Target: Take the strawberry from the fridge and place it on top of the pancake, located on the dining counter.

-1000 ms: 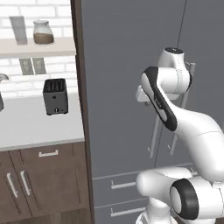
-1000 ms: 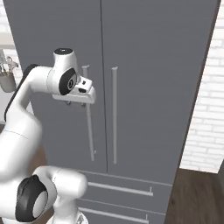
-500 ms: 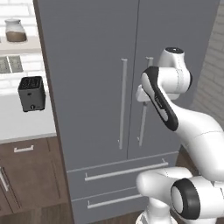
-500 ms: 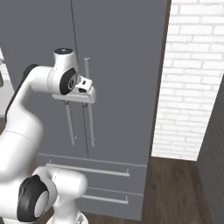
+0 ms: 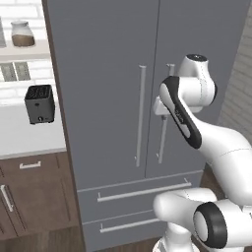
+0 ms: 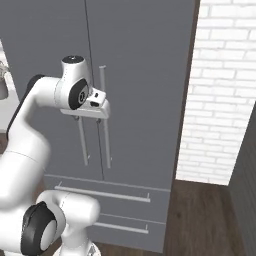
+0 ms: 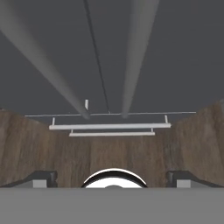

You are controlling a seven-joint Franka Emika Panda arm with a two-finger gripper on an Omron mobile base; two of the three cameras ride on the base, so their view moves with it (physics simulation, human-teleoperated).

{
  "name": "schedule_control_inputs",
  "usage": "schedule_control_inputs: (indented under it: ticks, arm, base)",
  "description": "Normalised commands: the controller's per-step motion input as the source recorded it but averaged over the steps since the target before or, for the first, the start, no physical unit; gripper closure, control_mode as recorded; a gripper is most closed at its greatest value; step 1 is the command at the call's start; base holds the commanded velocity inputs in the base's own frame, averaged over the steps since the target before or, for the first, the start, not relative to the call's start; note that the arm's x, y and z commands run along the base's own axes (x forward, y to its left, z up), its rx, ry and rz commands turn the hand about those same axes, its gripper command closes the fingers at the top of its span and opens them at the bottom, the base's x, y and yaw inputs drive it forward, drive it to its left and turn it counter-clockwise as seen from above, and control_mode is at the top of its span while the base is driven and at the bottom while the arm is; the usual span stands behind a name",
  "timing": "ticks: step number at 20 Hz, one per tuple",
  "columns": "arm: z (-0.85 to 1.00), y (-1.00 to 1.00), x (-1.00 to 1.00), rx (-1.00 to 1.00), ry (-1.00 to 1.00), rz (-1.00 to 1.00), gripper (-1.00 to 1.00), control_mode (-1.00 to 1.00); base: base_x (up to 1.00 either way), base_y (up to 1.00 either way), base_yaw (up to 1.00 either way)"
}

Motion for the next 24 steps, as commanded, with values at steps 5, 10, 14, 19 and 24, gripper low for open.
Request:
schedule_control_inputs:
  ticks: [5,10,14,19,24]
  arm:
    - [0.00,0.00,0.00,0.00,0.00,0.00,-1.00,1.00]
    - [0.00,0.00,0.00,0.00,0.00,0.00,-1.00,1.00]
    - [0.00,0.00,0.00,0.00,0.00,0.00,-1.00,1.00]
    - [0.00,0.00,0.00,0.00,0.00,0.00,-1.00,1.00]
    - [0.00,0.00,0.00,0.00,0.00,0.00,-1.00,1.00]
  base:
    - [-0.05,0.00,0.13]
    - [-0.10,-0.03,0.07]
    - [-0.23,-0.10,0.01]
    - [-0.41,-0.19,0.00]
    - [-0.39,-0.04,-0.24]
